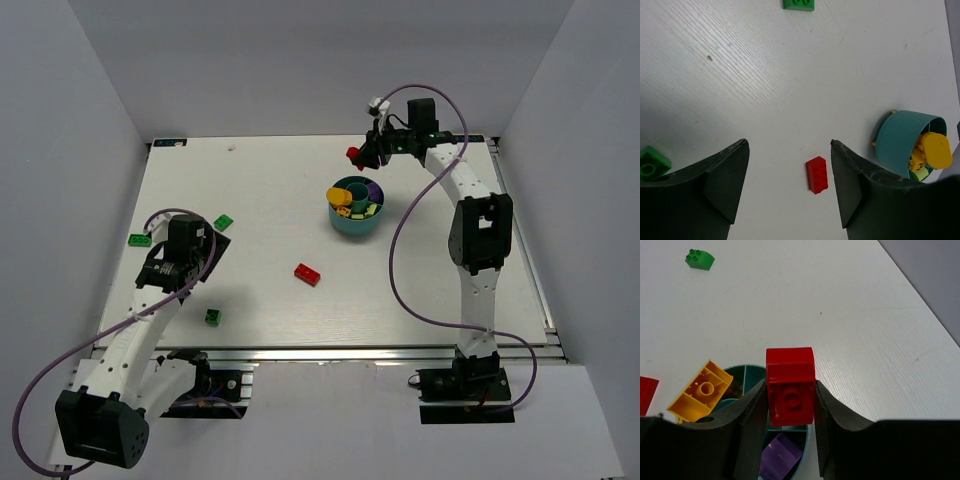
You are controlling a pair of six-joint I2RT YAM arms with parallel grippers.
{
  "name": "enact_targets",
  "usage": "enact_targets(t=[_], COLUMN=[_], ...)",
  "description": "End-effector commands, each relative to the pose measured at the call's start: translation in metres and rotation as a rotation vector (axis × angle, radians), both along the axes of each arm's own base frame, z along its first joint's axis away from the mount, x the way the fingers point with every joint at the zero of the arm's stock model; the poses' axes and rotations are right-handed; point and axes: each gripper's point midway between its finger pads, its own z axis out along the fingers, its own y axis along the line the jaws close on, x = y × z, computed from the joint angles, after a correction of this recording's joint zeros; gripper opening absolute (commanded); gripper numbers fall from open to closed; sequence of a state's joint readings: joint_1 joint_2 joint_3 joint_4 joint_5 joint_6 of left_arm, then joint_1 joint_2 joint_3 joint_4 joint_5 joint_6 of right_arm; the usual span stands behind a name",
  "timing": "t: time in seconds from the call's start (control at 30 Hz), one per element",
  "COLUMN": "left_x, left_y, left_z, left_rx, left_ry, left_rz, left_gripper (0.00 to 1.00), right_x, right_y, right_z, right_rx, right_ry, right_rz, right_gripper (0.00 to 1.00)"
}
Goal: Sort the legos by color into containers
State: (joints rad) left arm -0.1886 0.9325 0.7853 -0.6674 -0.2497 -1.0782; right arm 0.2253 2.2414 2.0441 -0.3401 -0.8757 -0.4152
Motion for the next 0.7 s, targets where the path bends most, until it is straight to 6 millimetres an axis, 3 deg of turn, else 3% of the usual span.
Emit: enact_targets(t=[0.0, 0.67], left_x=[0.0006, 0.0032], left_y=[-0.0012, -0.0059], left_z=[0.0045, 0.0073], left_rx=[-0.027, -0.040], left_ry=[-0.022, -0.050], left_rz=[0.009, -0.018], left_gripper=[0.76, 0.76], right_x=[-0.0010, 0.0010], right_y=[-0.0024, -0.0093], right_z=[0.0055, -0.0023], right_rx=[-0.019, -0.081], right_ry=[-0.055, -0.088], right_rz=[0.010, 0.006], right_gripper=[0.00, 0.00])
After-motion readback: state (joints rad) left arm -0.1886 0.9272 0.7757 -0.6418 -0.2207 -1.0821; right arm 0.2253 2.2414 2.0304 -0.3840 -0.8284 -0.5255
